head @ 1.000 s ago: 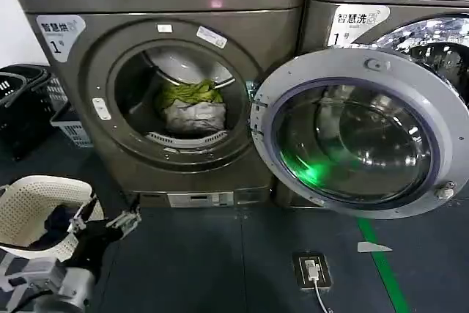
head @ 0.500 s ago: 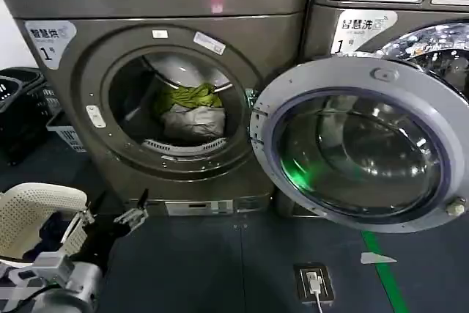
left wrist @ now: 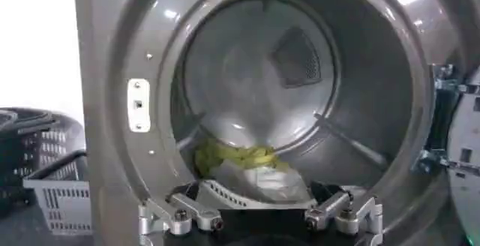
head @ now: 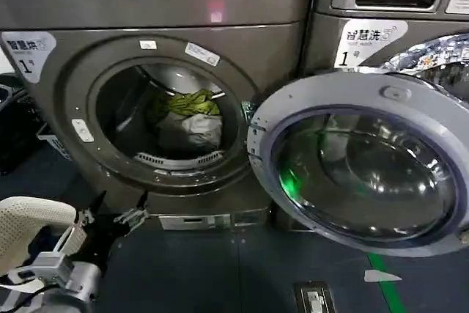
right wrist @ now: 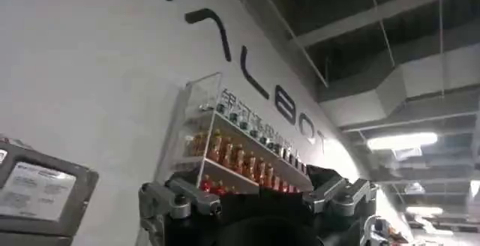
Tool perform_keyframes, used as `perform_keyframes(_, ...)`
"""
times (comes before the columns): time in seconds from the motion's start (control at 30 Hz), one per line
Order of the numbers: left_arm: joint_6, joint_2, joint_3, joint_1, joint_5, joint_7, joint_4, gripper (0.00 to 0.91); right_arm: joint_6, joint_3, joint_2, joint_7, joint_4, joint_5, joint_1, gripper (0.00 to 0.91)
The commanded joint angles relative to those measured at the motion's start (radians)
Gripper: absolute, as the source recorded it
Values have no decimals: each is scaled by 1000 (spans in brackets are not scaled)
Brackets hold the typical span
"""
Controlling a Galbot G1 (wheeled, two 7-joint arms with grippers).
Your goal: Grasp the clothes from the dryer.
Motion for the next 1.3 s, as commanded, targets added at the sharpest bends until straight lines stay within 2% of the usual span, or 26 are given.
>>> perform_keyframes(0.03,0,-1,-1,-1,0,0,-1,907,0,5,-1,2,-8,0,-2,907)
perform_keyframes(0.23,0,2,-1,-3,-3,1,2,907,1,13,-3,-6,-21,-60,-10,907)
perform_keyframes(1.3,0,2,5,-14,-2,6,12,907,7,30,0,-10,-21,-56,-19,907)
